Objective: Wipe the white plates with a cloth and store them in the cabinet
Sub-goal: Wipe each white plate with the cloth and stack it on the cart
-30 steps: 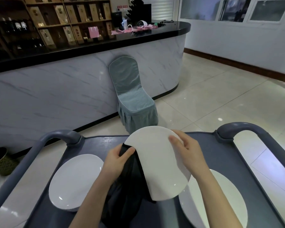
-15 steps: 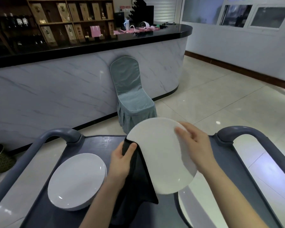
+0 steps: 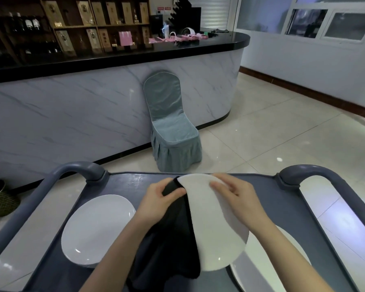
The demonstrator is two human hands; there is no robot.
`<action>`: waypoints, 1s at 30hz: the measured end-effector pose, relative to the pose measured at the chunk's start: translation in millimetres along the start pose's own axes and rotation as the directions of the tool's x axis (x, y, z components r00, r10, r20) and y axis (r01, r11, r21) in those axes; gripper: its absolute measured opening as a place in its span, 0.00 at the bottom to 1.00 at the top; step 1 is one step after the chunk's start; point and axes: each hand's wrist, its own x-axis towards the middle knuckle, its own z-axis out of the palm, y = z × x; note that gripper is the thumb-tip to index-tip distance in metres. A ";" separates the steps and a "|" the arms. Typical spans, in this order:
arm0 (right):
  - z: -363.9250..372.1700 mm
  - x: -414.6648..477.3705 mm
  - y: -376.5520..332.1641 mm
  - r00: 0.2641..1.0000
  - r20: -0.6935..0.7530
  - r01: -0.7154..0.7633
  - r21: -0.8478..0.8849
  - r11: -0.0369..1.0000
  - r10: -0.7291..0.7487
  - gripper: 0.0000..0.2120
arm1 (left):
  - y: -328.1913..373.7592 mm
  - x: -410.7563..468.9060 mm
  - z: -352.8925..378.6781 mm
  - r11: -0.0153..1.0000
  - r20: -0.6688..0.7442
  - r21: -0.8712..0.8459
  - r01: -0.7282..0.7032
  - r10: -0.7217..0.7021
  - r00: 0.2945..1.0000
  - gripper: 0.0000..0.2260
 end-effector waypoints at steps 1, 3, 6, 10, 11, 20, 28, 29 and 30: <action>1.2 -0.3 0.1 0.993 -0.113 -0.017 0.065 0.998 0.024 0.08 | -3.5 -3.3 1.7 0.991 -0.113 -0.128 0.042 -0.057 0.992 0.02; 15.5 -2.6 0.1 0.921 -0.367 -0.038 0.253 0.967 0.132 0.10 | -11.9 -12.1 14.4 0.916 -0.301 -0.378 0.134 -0.258 0.918 0.04; 47.8 -10.0 0.9 0.774 -0.512 -0.106 0.476 0.873 0.373 0.12 | -18.6 -23.9 39.6 0.746 -0.348 -0.628 0.222 -0.525 0.777 0.04; 40.9 -12.2 14.6 0.859 -0.384 -0.189 0.377 0.907 0.339 0.09 | -21.7 -20.5 28.5 0.777 -0.380 -0.596 0.203 -0.496 0.781 0.05; 30.5 -9.3 17.8 0.894 -0.321 -0.189 0.365 0.912 0.314 0.10 | -22.1 -18.6 21.4 0.821 -0.397 -0.538 0.194 -0.449 0.800 0.06; 0.9 17.5 11.5 0.978 0.207 0.024 -0.194 0.981 0.017 0.06 | -4.5 1.1 9.2 0.998 -0.078 0.049 -0.041 0.045 0.996 0.09; 5.3 1.4 17.9 0.962 -0.168 -0.167 0.265 0.950 0.217 0.09 | -25.1 -17.3 12.2 0.955 -0.269 -0.278 0.102 -0.179 0.946 0.05; 6.0 -0.3 18.1 0.966 -0.147 -0.173 0.245 0.954 0.213 0.09 | -25.7 -16.5 10.3 0.962 -0.253 -0.254 0.104 -0.170 0.952 0.05; 4.8 -0.6 17.8 0.972 -0.125 -0.169 0.210 0.963 0.198 0.09 | -25.1 -14.4 7.6 0.969 -0.228 -0.229 0.097 -0.150 0.962 0.04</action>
